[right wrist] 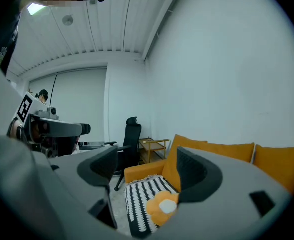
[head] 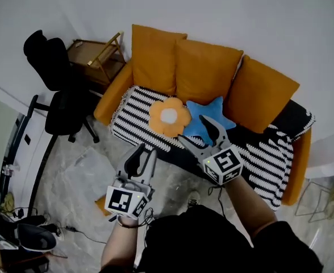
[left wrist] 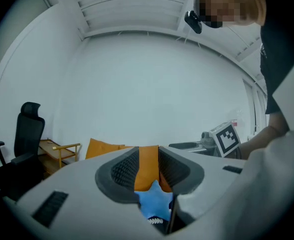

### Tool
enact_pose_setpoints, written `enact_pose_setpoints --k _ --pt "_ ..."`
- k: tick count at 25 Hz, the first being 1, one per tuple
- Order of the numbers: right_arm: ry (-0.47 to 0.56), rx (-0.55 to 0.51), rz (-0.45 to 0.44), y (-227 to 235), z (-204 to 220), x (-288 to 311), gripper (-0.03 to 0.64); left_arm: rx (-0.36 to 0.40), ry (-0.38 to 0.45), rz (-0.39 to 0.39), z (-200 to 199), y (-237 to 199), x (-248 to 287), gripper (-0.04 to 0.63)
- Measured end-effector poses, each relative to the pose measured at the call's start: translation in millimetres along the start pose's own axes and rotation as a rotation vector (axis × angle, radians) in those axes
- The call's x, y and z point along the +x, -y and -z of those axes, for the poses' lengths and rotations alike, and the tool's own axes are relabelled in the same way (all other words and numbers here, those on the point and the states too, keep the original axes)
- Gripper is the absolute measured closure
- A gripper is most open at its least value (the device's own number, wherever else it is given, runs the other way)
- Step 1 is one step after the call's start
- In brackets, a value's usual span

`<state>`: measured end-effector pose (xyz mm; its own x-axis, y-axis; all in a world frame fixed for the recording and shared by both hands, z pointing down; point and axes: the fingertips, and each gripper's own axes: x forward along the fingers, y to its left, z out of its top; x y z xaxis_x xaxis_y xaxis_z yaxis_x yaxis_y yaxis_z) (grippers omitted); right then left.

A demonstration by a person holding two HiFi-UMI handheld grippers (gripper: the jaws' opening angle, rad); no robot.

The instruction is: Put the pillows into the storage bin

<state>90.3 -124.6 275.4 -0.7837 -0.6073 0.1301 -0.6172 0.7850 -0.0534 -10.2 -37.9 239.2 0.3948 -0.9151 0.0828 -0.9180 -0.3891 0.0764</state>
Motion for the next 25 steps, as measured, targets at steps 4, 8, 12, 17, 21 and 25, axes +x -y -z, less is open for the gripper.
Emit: enact_pose_setpoints --k 4,8,12,17,21,25 --pt "-0.002 0.022 0.081 50.5 2.6 -25.6 0.240 0.007 -0.009 0.081 -3.5 28.3 47.6 0.489" --pt "0.001 0.057 0.179 89.1 8.4 -52.5 0.239 0.013 -0.023 0.176 -2.3 53.5 84.3 0.489" --pt "-0.005 0.092 0.279 120.8 16.9 -71.5 0.241 0.009 -0.027 0.269 -0.6 66.9 118.3 0.489" --pt "-0.019 0.132 0.413 152.0 30.3 -85.9 0.239 -0.013 -0.050 0.399 11.4 75.4 157.6 0.489" --pt "-0.028 0.184 0.516 178.6 42.5 -84.2 0.239 -0.024 -0.069 0.501 18.3 74.3 190.9 0.486" --pt "-0.049 0.223 0.603 195.3 58.4 -77.3 0.239 -0.038 -0.091 0.577 31.5 64.2 219.3 0.485"
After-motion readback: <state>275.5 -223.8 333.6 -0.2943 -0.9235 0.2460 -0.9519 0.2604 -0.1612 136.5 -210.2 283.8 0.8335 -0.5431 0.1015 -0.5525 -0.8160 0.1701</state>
